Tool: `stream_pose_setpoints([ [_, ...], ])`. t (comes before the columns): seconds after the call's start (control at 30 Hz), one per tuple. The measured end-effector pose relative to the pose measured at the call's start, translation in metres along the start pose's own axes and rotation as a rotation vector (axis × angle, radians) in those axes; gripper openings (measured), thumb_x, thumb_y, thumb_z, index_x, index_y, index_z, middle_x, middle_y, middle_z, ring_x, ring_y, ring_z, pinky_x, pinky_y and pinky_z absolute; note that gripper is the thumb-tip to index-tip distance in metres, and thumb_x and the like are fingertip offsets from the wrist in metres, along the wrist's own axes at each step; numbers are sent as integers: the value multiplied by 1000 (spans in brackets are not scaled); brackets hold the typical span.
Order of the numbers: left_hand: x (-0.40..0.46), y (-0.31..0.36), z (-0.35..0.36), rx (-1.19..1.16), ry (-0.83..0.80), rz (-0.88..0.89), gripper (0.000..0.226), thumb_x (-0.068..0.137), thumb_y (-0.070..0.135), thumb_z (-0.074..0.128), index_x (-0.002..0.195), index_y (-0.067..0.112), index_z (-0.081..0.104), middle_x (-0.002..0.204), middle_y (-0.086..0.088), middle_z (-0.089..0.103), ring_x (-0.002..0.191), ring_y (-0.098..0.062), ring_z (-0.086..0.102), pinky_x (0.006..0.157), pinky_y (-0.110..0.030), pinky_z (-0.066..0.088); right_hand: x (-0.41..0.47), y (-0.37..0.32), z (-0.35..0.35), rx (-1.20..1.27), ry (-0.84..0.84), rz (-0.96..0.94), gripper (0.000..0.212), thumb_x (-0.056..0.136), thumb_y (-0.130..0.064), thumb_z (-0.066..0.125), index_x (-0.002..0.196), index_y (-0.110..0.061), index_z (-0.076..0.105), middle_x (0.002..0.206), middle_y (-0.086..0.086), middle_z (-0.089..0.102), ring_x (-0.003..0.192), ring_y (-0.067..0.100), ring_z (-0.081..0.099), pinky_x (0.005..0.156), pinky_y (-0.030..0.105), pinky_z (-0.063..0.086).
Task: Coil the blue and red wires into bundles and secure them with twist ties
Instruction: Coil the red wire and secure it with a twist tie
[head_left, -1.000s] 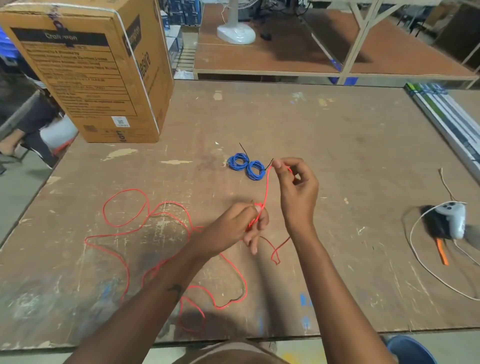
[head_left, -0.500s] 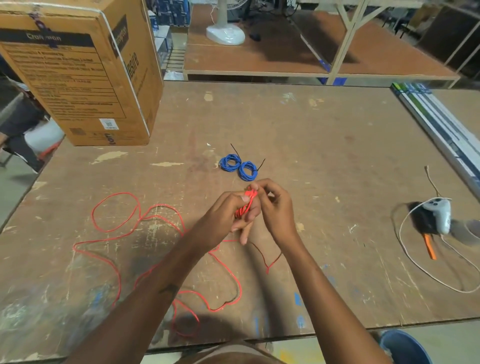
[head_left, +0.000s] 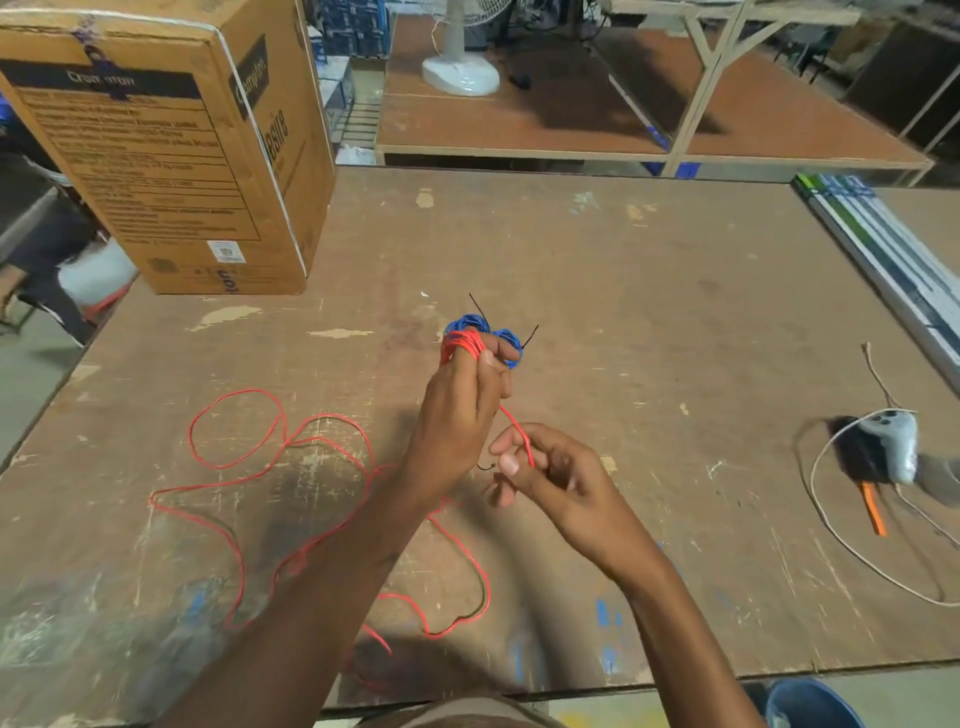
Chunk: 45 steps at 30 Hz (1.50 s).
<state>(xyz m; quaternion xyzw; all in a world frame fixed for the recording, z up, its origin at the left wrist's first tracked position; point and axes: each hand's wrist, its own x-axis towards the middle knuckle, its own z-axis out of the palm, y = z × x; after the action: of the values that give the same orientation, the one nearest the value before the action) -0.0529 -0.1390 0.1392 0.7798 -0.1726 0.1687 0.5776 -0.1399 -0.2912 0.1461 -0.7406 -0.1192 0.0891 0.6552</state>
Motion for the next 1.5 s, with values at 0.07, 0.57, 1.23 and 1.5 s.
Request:
stream_pose_setpoints([
  [0.07,1,-12,2,183,5,63,20,113,25,34,106,17,51,105,3,65,87,-18,67,83,-50,52,3,-8,-11,-34,-28,-22,10,109,-19,62,111,-12,70,82,9,77,86,32,76,94,62,57],
  [0.57,-24,5,-45,226,-465,-399,47,115,43,30,75,29,51,70,9,52,65,-4,48,72,-27,43,58,-61,-100,109,-17,-103,28,107,-30,58,117,-16,80,81,-5,50,62,12,23,57,29,15],
  [1.23,16,-4,-28,110,-97,15,33,110,27,32,108,7,59,89,18,56,80,-21,59,83,-41,49,25,10,32,-129,-30,183,17,115,-27,51,113,-27,68,65,-8,56,46,0,41,49,16,35],
  [1.5,0,-44,-46,402,-343,41,34,107,17,36,86,18,63,84,16,53,77,-9,52,80,-41,47,17,-53,-39,-405,23,102,26,115,-29,50,108,-25,74,64,-18,50,54,2,42,55,15,35],
])
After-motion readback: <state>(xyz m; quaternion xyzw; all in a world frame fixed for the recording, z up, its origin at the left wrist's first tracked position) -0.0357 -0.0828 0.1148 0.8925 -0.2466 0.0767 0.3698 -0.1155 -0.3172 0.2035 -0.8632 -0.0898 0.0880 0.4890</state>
